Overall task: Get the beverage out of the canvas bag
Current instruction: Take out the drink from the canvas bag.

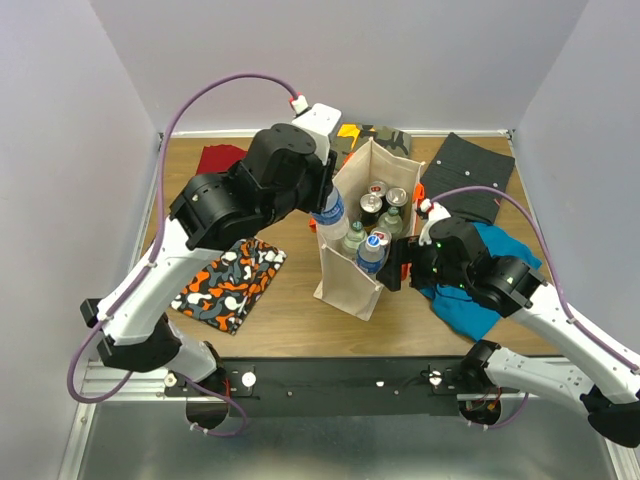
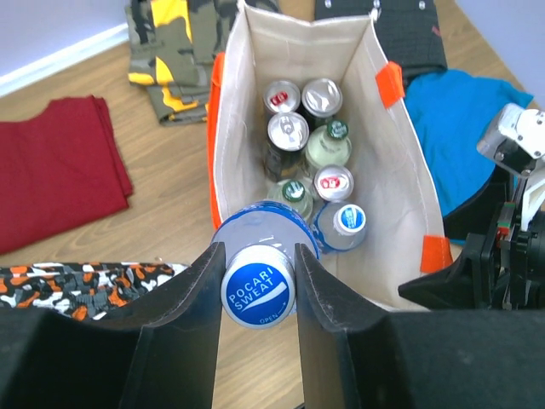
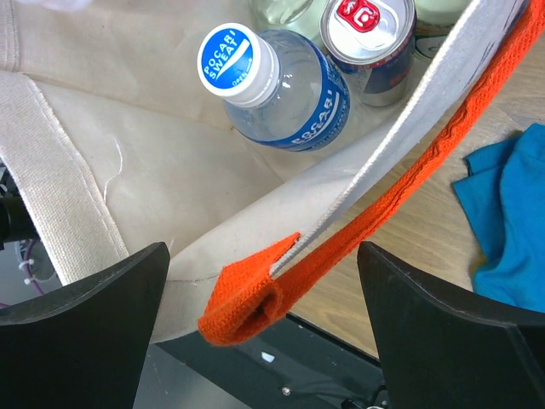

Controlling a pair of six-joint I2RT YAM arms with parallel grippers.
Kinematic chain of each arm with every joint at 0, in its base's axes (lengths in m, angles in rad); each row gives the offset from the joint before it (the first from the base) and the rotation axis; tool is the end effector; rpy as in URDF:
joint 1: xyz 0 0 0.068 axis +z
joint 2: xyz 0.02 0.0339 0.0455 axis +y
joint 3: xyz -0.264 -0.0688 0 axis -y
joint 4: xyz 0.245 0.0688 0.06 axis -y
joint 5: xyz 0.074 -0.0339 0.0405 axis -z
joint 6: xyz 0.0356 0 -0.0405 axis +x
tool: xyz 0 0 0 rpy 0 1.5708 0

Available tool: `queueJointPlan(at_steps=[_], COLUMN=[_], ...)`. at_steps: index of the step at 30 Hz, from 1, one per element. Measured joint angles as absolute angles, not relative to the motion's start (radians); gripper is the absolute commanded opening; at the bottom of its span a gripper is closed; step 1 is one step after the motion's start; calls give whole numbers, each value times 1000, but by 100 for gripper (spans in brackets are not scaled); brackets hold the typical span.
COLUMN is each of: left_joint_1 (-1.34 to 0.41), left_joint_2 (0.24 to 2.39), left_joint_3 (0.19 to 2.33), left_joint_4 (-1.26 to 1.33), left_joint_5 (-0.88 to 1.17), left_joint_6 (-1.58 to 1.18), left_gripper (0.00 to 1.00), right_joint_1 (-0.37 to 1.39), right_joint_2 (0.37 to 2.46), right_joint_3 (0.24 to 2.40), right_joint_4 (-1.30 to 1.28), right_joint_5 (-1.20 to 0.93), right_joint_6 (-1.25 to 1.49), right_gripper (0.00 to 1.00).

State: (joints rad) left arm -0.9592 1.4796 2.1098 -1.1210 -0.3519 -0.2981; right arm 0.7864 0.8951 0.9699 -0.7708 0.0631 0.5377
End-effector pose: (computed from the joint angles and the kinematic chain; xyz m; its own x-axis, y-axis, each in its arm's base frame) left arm 0.1555 -0.2003 0.5186 -0.4332 0.1375 -0.8908 0.4883 0.8665 -0.1037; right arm 0.1279 0.1249 0.3274 -0.7333 -0.0112 -0.6798 -0.3454 0.8674 0.3583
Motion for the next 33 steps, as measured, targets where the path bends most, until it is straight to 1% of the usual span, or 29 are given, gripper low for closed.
queueJointPlan(at_steps=[14, 26, 33], left_joint_1=[-960, -957, -906], left_joint_2=[1419, 1409, 1402], left_joint_3=[2079, 2079, 2051], left_joint_4=[-965, -917, -868], left_joint_5=[-467, -577, -593], left_joint_6=[-230, -152, -143], left_gripper=[0, 0, 0], right_joint_1=[786, 786, 786], right_joint_2=[897, 891, 886], right_joint_3=[975, 975, 975], right_joint_4=[-772, -792, -803], right_joint_5=[65, 68, 72], right_joint_6=[538, 538, 538], right_gripper=[100, 100, 100])
